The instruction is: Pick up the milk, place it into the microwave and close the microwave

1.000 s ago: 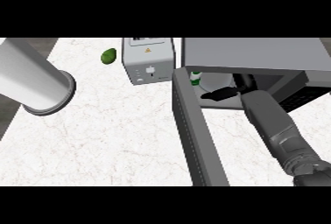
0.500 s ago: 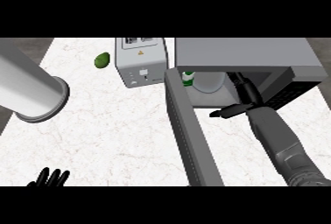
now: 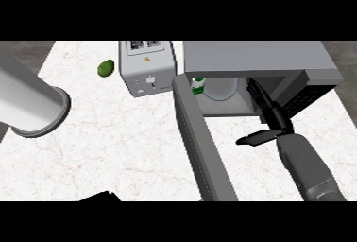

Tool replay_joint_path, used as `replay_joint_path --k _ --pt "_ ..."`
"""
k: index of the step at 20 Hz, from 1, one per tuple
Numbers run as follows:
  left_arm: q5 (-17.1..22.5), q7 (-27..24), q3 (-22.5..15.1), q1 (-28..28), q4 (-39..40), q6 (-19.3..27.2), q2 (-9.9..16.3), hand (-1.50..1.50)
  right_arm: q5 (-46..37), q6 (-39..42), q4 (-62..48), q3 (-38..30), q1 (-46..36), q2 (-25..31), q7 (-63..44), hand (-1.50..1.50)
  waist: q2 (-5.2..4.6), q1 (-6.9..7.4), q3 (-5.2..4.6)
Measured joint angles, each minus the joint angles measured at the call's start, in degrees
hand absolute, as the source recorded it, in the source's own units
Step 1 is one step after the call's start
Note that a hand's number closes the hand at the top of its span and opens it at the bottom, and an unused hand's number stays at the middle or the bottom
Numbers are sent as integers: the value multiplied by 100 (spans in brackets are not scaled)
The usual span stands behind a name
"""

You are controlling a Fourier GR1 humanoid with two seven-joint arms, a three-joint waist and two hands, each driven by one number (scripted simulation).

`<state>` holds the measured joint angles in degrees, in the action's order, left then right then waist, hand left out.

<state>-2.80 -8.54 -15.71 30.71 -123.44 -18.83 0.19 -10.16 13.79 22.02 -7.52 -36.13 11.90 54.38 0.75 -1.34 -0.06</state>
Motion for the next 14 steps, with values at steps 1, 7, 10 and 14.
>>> replay_joint_path --k 1,7,10,14 --pt "-19 113 -23 -183 83 39 -4 150 40 49 167 28 109 1 -18 -150 -2 7 8" --pt "-553 324 -377 -929 720 409 -14 150 289 299 1258 198 968 155 -256 -150 7 -33 21" --pt "-774 554 -493 -1490 1076 592 -16 150 434 421 1769 211 1358 394 -406 -150 -16 -60 31" --pt "-896 942 -692 -2202 1750 429 -13 150 592 458 2334 155 1855 730 -521 -150 -39 -134 14"
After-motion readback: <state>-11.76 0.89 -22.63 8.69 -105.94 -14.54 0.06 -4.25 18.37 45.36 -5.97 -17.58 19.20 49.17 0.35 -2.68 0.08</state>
